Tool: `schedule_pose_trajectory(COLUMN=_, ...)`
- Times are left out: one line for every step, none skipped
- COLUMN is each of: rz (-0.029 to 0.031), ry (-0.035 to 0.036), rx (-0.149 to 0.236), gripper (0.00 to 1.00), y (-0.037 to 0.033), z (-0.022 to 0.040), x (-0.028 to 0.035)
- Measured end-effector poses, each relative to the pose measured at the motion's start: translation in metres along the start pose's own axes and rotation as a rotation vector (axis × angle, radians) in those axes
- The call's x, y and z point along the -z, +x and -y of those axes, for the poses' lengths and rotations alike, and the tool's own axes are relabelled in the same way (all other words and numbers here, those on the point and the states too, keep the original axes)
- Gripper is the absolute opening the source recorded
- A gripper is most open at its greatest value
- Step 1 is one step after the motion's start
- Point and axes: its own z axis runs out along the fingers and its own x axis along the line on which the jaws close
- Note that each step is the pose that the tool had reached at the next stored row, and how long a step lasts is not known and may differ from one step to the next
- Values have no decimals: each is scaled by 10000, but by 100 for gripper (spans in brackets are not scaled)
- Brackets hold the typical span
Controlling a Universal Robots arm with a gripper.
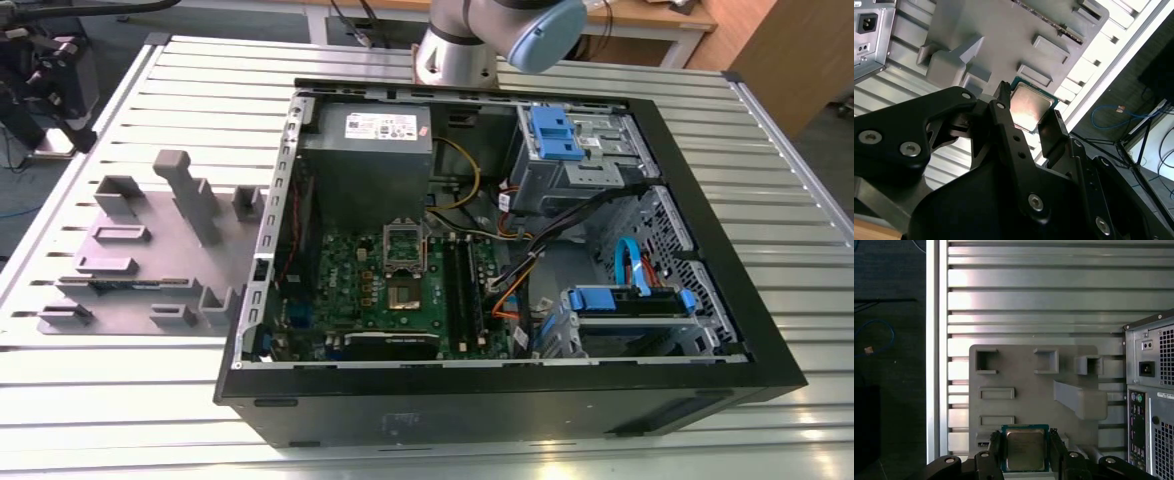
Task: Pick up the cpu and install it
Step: 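Pick up the cpu and move it towards the insertion slot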
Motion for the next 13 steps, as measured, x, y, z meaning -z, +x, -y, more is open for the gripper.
schedule_pose_trajectory(rz=-32, ry=30, rx=1, gripper=47, y=-9, z=0, x=-2)
schedule_pose_trajectory(rz=-65, ry=58, rx=0, gripper=47, y=-19, z=0, x=-5)
schedule_pose_trajectory(rz=-102, ry=89, rx=0, gripper=47, y=-28, z=-1, x=-7)
schedule_pose_trajectory(rz=-138, ry=118, rx=-1, gripper=47, y=-38, z=-1, x=-9)
schedule_pose_trajectory(rz=-172, ry=143, rx=-1, gripper=47, y=-47, z=-1, x=-11)
schedule_pose_trajectory(rz=-204, ry=161, rx=-2, gripper=47, y=-55, z=-1, x=-13)
schedule_pose_trajectory(rz=-234, ry=173, rx=-2, gripper=47, y=-64, z=-1, x=-14)
schedule_pose_trajectory(rz=-265, ry=184, rx=-2, gripper=47, y=-72, z=-2, x=-15)
schedule_pose_trajectory(rz=-296, ry=193, rx=-3, gripper=47, y=-81, z=-2, x=-15)
schedule_pose_trajectory(rz=-328, ry=196, rx=-3, gripper=47, y=-91, z=-2, x=-17)
schedule_pose_trajectory(rz=-357, ry=197, rx=-4, gripper=47, y=-100, z=-2, x=-18)
schedule_pose_trajectory(rz=-383, ry=198, rx=-4, gripper=47, y=-108, z=-2, x=-18)
schedule_pose_trajectory(rz=-396, ry=200, rx=-5, gripper=47, y=-113, z=-3, x=-18)
